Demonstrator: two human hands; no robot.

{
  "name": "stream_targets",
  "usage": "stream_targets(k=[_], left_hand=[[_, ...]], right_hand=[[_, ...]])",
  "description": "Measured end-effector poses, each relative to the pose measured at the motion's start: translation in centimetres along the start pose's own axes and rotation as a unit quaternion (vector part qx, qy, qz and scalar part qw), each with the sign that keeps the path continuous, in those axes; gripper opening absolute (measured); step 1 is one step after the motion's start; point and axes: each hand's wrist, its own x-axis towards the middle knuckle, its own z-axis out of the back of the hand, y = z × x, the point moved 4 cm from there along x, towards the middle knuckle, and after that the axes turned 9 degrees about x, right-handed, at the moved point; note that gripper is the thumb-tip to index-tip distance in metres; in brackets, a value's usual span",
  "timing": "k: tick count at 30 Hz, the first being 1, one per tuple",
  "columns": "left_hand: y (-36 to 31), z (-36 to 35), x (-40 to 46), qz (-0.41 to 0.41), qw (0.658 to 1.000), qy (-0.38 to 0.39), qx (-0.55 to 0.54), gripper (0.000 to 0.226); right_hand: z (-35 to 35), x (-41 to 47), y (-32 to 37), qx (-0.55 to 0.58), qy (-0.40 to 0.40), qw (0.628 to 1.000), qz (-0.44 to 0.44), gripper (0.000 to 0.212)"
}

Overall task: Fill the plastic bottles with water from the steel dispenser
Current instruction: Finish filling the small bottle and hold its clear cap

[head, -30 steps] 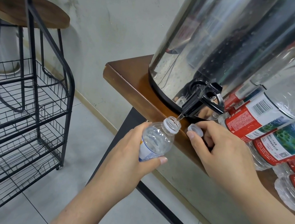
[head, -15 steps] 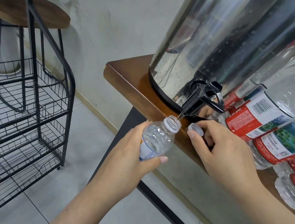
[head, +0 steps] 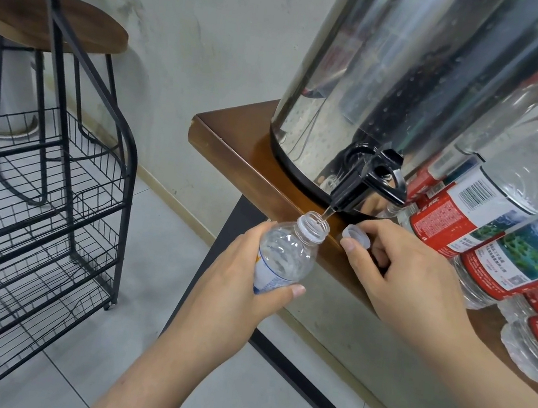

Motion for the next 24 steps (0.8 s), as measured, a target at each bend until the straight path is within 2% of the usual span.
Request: stream_targets(k=[11, 24], left_hand=[[-0.03, 0.0, 0.01, -0.002, 1.0, -0.002, 0.006, 0.068], [-0.03, -0.13, -0.01, 0.004, 1.0, 0.009, 0.007, 0.068]], right_hand=[[0.01, -0.04, 0.05, 0.0, -0.003, 1.0, 0.002, 0.038], [0.03, -0.15, -0.4, 0.037, 0.0, 0.999, -0.004, 0.023]])
